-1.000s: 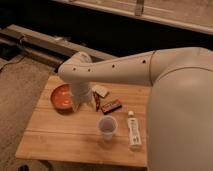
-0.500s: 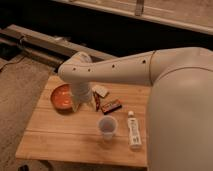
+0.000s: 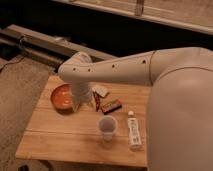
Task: Place the pepper in the ceramic cup
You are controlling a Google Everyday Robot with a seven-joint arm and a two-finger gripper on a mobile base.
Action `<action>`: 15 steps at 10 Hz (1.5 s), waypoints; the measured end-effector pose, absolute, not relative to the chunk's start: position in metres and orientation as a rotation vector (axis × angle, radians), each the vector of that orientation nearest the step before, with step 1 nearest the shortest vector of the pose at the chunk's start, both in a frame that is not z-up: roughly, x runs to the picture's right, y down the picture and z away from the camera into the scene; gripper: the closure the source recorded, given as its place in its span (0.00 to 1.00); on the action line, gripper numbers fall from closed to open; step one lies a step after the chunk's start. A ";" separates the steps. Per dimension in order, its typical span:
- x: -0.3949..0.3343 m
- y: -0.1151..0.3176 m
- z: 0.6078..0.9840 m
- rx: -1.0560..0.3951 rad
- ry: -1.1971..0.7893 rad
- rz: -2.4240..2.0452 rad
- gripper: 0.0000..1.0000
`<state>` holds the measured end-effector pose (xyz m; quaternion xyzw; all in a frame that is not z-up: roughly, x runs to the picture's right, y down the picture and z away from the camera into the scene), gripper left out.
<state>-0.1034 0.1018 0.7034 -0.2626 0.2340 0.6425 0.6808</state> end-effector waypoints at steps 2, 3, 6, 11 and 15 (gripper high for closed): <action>-0.103 0.102 0.703 -0.589 0.525 1.442 0.35; -0.103 0.102 0.703 -0.589 0.525 1.442 0.35; -0.103 0.102 0.703 -0.589 0.525 1.442 0.35; -0.104 0.099 0.711 -0.603 0.516 1.438 0.35; -0.086 0.060 0.777 -0.615 0.482 1.439 0.35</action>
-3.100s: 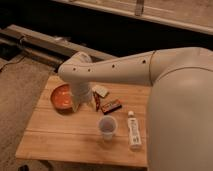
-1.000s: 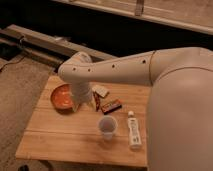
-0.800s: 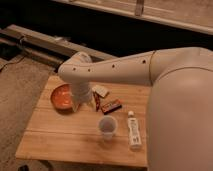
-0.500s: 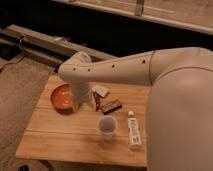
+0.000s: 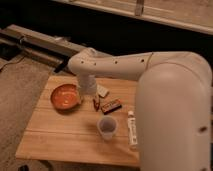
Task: Place the pepper in the ceramic cup
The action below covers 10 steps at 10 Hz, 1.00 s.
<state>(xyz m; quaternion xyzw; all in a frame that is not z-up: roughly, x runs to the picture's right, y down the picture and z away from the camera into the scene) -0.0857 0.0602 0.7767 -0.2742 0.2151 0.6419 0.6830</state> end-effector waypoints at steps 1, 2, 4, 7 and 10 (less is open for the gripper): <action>-0.082 0.052 0.803 -0.620 0.478 1.436 0.35; -0.082 0.049 0.821 -0.625 0.475 1.430 0.35; -0.089 0.055 0.861 -0.637 0.475 1.405 0.35; -0.090 0.060 0.895 -0.633 0.482 1.384 0.35; -0.074 0.060 0.916 -0.614 0.527 1.377 0.35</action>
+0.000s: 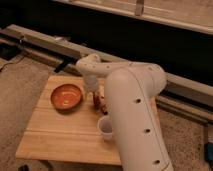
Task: Place the pepper in the ceramic cup
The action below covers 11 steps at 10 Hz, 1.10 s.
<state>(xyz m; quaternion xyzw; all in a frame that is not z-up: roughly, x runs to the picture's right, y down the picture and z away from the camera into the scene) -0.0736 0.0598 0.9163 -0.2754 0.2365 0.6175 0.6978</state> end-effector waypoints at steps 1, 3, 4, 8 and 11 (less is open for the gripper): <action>-0.068 0.060 0.921 -0.609 0.539 1.378 0.35; -0.065 0.061 0.924 -0.609 0.552 1.377 0.35; -0.064 0.064 0.928 -0.619 0.565 1.374 0.35; -0.058 0.080 0.949 -0.661 0.609 1.377 0.36; -0.060 0.083 0.953 -0.684 0.600 1.376 0.59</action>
